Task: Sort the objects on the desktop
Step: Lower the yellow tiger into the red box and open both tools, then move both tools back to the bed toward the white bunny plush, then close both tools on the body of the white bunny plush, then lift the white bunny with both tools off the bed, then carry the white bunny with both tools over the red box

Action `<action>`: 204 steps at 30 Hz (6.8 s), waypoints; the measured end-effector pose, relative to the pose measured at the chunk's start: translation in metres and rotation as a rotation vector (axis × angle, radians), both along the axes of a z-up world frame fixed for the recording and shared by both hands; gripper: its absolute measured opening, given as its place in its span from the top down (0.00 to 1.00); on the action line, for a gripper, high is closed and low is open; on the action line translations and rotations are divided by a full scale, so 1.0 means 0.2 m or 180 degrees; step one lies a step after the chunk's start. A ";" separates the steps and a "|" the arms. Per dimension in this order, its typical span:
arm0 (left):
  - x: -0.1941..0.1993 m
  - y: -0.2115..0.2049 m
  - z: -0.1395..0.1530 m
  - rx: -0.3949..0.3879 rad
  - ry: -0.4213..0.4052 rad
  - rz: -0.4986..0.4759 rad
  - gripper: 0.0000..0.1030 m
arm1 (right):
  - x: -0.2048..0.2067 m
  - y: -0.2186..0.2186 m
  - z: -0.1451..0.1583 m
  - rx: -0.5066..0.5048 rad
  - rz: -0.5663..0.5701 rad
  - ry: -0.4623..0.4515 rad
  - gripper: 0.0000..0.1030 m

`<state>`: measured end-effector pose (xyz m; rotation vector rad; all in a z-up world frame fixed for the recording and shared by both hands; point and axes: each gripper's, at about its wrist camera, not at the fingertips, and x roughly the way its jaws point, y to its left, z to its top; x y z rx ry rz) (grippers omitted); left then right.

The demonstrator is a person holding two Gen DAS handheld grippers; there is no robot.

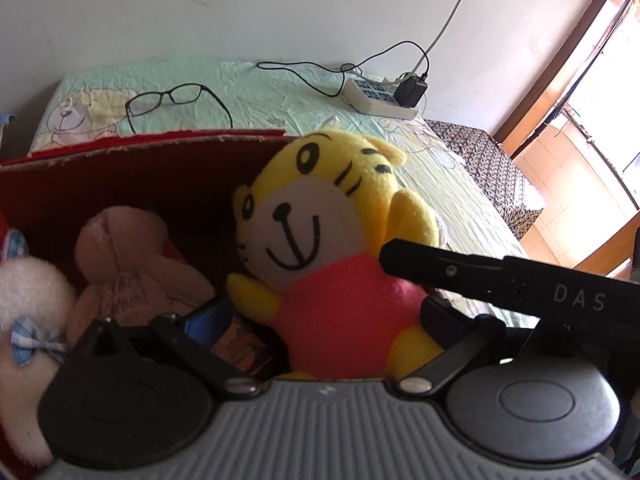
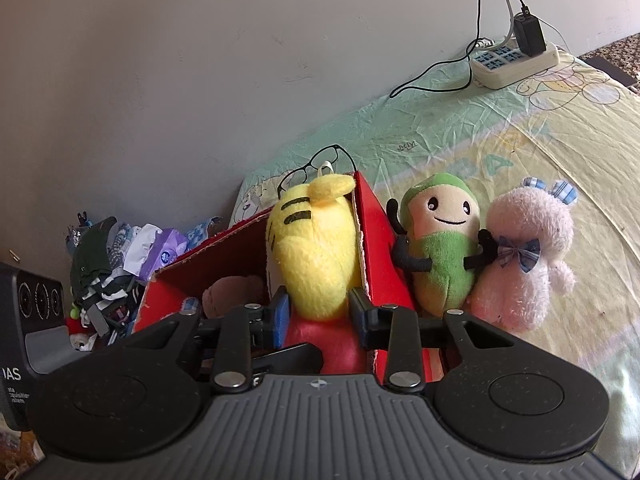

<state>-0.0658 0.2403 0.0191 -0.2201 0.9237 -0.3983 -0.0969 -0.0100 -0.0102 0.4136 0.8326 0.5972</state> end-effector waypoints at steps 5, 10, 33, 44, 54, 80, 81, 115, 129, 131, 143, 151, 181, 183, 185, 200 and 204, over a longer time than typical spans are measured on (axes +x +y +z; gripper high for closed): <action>-0.02 0.01 0.01 0.0058 0.0007 0.0093 0.03 | -0.04 -0.10 0.01 0.0214 -0.0061 0.0004 0.69; -0.05 0.00 0.02 0.0131 0.0029 0.0220 0.03 | -0.08 -0.16 0.00 0.0194 -0.0147 -0.0005 0.67; -0.18 -0.20 0.20 0.0144 -0.0417 0.0337 0.03 | -0.01 -0.52 -0.21 0.0070 -0.0416 0.0374 0.65; -0.20 -0.69 0.22 0.0174 -0.0597 0.0041 0.03 | 0.25 -0.75 -0.32 0.0198 -0.0191 0.0609 0.58; -0.07 -1.04 -0.04 0.0609 -0.0262 0.0185 0.03 | 0.47 -1.00 -0.42 0.0408 -0.0016 0.0939 0.53; 0.26 -1.15 -0.37 0.1119 0.0161 0.0495 0.12 | 0.78 -0.87 -0.56 0.0725 0.0532 0.1290 0.44; 0.26 -1.15 -0.37 0.1133 0.0161 0.0487 0.12 | 0.79 -0.86 -0.56 0.0727 0.0540 0.1304 0.44; 0.24 -1.38 -0.33 0.1085 0.0016 0.0021 0.12 | 0.83 -1.01 -0.62 0.0950 0.0755 0.1244 0.69; 0.33 -1.10 -0.42 0.0974 0.0238 0.0465 0.08 | 0.88 -0.87 -0.60 0.0944 0.0916 0.1200 0.43; 0.35 -1.10 -0.46 0.0917 0.0294 0.0473 0.09 | 0.90 -0.84 -0.61 0.0932 0.0920 0.1214 0.43; 0.39 -1.15 -0.47 0.0917 0.0334 0.0411 0.16 | 0.94 -0.82 -0.66 0.1028 0.0954 0.1269 0.47; 0.34 -1.26 -0.43 0.0768 0.0327 0.0171 0.18 | 0.88 -0.95 -0.61 0.0911 0.0890 0.1124 0.51; 0.02 -1.31 -0.20 0.0311 -0.0104 -0.0034 0.25 | 0.43 -1.21 -0.35 0.0698 0.0819 0.0632 0.55; -0.01 -1.28 -0.16 0.0237 -0.0162 -0.0059 0.25 | 0.40 -1.21 -0.32 0.0715 0.0794 0.0607 0.55; -0.05 -1.26 -0.11 0.0181 -0.0253 -0.0106 0.25 | 0.37 -1.21 -0.28 0.0755 0.0739 0.0574 0.55; -0.35 -0.71 0.37 -0.0013 -0.1226 -0.0141 0.24 | 0.06 -0.90 0.18 0.1292 0.0701 -0.0202 0.55; -0.42 -0.54 0.43 0.0067 -0.1389 -0.0012 0.23 | 0.03 -0.74 0.22 0.1397 0.0846 -0.0314 0.55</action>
